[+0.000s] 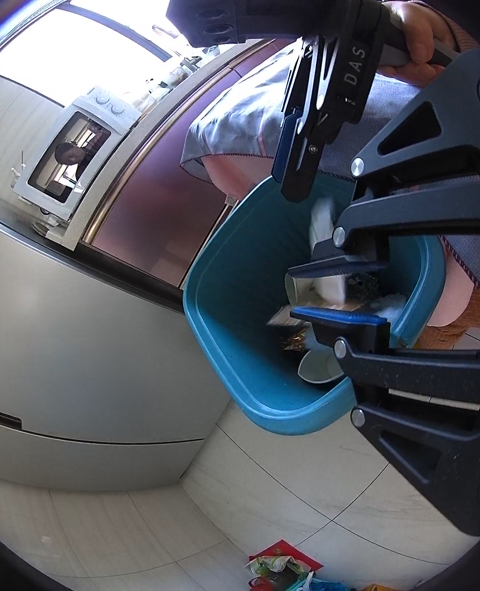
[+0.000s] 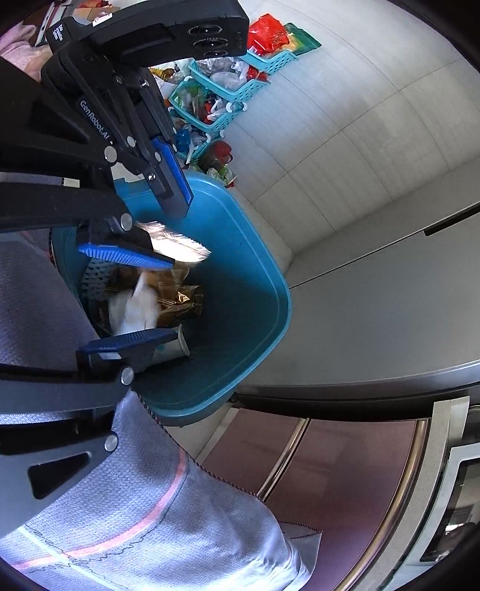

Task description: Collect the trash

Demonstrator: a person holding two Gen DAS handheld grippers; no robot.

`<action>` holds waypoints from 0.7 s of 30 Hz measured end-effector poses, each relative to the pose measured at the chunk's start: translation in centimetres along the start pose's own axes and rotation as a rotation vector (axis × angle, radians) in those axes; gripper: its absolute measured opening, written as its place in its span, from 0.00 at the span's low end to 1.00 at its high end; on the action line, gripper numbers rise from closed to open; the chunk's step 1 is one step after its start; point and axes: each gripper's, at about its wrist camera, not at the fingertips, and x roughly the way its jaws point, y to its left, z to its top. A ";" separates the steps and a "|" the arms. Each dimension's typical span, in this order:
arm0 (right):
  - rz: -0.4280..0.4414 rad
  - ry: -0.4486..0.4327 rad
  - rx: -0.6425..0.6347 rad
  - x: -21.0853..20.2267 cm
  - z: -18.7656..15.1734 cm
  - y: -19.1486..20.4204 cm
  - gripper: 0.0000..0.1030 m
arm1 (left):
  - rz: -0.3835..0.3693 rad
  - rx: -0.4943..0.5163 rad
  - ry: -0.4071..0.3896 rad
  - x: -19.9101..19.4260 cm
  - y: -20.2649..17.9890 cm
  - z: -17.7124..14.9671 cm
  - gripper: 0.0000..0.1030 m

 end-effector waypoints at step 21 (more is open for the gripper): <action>-0.004 -0.243 0.084 -9.1 -5.1 -3.9 0.73 | -0.082 0.156 -0.166 -6.2 -3.1 -2.2 0.92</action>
